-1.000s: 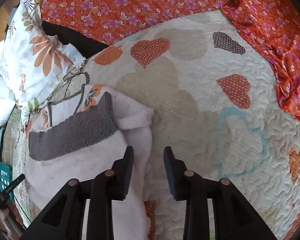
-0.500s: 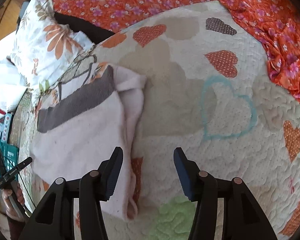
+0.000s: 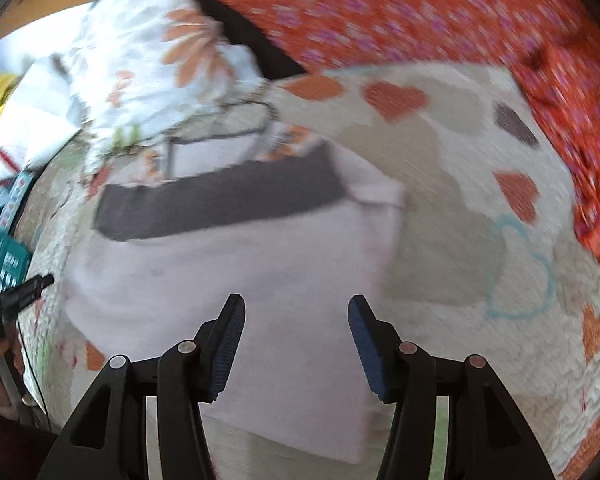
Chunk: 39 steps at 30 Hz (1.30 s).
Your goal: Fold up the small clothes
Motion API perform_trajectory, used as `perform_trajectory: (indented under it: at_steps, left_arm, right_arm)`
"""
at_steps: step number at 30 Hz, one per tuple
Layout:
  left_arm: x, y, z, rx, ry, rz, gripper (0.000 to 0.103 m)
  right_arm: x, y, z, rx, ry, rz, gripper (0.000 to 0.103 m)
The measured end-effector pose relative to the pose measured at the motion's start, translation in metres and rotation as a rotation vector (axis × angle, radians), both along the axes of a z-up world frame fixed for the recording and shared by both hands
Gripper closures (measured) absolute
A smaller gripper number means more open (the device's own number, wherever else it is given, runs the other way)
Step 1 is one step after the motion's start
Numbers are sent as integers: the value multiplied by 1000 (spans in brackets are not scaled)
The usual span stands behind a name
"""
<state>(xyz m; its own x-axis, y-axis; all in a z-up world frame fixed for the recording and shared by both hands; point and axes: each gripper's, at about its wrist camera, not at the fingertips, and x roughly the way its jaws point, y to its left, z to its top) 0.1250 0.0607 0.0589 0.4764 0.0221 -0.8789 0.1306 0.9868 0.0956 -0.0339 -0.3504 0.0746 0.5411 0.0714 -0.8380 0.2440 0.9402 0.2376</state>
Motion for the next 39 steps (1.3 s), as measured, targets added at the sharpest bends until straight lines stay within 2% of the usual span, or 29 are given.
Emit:
perform_trajectory:
  at_steps: [4,6,8,11,15,18,19,21,23,28,37,38,39]
  left_arm:
    - [16,35,-8,-325,156,93,62]
    - [20,43,-10,-402,182,126,60]
    - [21,44,-9,-418,179,142,57]
    - [27,44,-2,-441,160,159,46]
    - [37,56,7,-533,161,185,44]
    - [42,76,14,-604,163,230,43]
    - [44,85,16,-623,161,250,42]
    - [45,103,19,-651,148,290,41]
    - [46,118,23,-666,134,322,39]
    - [47,142,26,-658,107,369,38]
    - [46,152,29,-654,85,395,38]
    - [45,152,29,-650,86,393,38]
    - [45,151,28,-648,88,393,38]
  right_arm:
    - [13,56,5,-64,-30,135,45]
    - [15,89,1,-101,-30,206,45]
    - [13,123,-8,-141,-26,277,45]
    - [6,174,-20,-228,-33,382,45]
    - [1,236,-27,-360,-83,491,45]
    - [8,286,-36,-519,-113,601,45]
    - [12,308,-42,-618,-129,645,45]
    - [17,333,-50,-747,-156,676,45]
    - [29,353,-57,-822,-163,682,45]
    - [72,373,-67,-852,-118,619,46]
    - [123,388,-70,-874,-60,501,46]
    - [125,387,-69,-854,-57,492,53]
    - [126,385,-69,-826,-53,493,71]
